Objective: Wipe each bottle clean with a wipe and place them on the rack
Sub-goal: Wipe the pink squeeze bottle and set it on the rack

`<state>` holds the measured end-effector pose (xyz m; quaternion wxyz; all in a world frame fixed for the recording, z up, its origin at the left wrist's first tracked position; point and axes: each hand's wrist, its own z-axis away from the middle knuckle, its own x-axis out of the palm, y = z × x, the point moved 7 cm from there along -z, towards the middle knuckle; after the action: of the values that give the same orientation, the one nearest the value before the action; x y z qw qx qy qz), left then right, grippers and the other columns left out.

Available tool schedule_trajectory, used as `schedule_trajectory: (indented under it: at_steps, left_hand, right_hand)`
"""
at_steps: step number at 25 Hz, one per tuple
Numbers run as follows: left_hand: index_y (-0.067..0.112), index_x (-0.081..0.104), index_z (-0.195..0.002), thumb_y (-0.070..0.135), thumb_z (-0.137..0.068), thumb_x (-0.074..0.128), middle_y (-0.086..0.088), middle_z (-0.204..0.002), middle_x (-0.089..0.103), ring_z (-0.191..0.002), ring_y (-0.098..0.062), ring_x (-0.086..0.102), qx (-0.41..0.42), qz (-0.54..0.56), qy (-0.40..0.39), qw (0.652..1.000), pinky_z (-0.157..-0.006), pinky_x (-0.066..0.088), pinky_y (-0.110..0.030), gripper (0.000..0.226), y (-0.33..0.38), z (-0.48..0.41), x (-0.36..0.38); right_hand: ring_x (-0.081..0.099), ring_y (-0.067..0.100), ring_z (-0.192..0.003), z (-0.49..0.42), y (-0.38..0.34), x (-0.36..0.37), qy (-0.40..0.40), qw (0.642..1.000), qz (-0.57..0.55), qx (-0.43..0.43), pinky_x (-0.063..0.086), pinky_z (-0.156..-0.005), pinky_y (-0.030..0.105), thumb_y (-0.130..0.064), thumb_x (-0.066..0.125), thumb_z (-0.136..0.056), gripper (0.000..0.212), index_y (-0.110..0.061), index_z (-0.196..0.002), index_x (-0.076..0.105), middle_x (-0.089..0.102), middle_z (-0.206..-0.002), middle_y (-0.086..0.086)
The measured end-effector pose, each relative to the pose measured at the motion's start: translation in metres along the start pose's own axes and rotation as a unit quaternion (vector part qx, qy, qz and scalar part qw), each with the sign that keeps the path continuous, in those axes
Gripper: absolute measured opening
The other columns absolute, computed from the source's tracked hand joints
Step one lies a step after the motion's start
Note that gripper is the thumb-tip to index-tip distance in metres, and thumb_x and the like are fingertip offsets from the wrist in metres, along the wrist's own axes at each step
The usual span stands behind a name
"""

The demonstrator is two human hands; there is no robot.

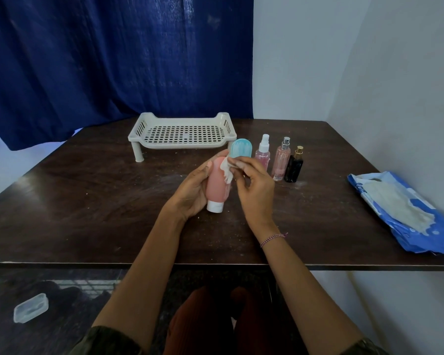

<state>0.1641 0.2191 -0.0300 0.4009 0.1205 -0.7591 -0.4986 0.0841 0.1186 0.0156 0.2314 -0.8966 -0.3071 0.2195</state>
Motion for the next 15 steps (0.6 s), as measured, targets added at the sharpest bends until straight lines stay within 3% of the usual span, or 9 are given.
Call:
schedule_trajectory:
  at_steps: [7, 15]
  left_hand:
    - [0.03, 0.056, -0.126, 0.032, -0.097, 0.036, -0.014, -0.116, 0.06, -0.099, -0.018, 0.061, 0.041, 0.053, 0.059, 0.996, -0.08, 0.056, -0.035, 0.035, 0.012, 0.0, -0.016]
    - [0.026, 0.052, -0.13, 0.033, -0.098, 0.034, -0.008, -0.117, 0.063, -0.093, -0.016, 0.064, -0.003, 0.017, 0.03, 0.999, -0.074, 0.056, -0.034, 0.037, 0.005, 0.001, -0.005]
  right_hand:
    - [0.062, 0.018, -0.1, 0.007, -0.006, 0.021, -0.113, 0.993, -0.027, -0.035, 0.053, -0.089, 0.034, -0.001, 0.066, -0.083, 0.021, 0.0, -0.104, 0.069, 0.066, -0.103, 0.01]
    - [0.061, 0.01, -0.095, 0.002, 0.005, 0.005, -0.015, 1.0, -0.012, 0.001, 0.052, -0.087, 0.024, -0.002, 0.066, -0.083, 0.021, -0.004, -0.103, 0.069, 0.065, -0.101, 0.005]
